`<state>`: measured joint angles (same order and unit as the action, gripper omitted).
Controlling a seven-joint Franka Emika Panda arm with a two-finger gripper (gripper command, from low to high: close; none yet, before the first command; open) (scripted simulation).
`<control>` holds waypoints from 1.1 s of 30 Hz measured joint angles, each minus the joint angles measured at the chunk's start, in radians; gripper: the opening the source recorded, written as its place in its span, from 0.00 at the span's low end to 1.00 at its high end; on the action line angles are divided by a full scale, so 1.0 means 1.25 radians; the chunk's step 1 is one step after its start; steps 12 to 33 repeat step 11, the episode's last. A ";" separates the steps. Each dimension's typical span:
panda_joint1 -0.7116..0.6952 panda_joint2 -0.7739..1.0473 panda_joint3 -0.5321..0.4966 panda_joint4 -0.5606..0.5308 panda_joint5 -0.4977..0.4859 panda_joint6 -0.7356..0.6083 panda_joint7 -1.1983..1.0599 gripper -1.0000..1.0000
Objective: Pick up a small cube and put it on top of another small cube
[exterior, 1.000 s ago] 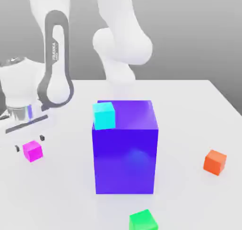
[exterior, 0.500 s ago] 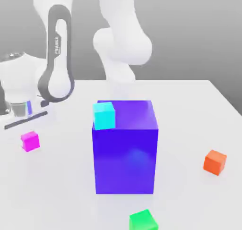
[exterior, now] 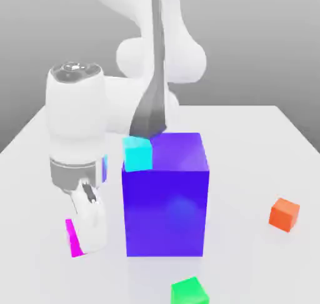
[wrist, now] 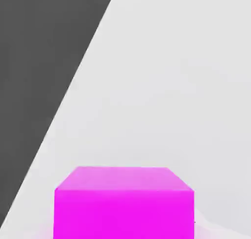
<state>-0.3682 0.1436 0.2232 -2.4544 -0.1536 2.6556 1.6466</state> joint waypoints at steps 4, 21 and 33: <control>0.074 0.064 0.078 0.055 -0.002 -0.036 -0.084 0.00; 0.120 0.170 0.053 0.072 -0.065 0.034 -0.054 1.00; 0.120 0.170 0.053 0.072 -0.065 0.034 -0.054 1.00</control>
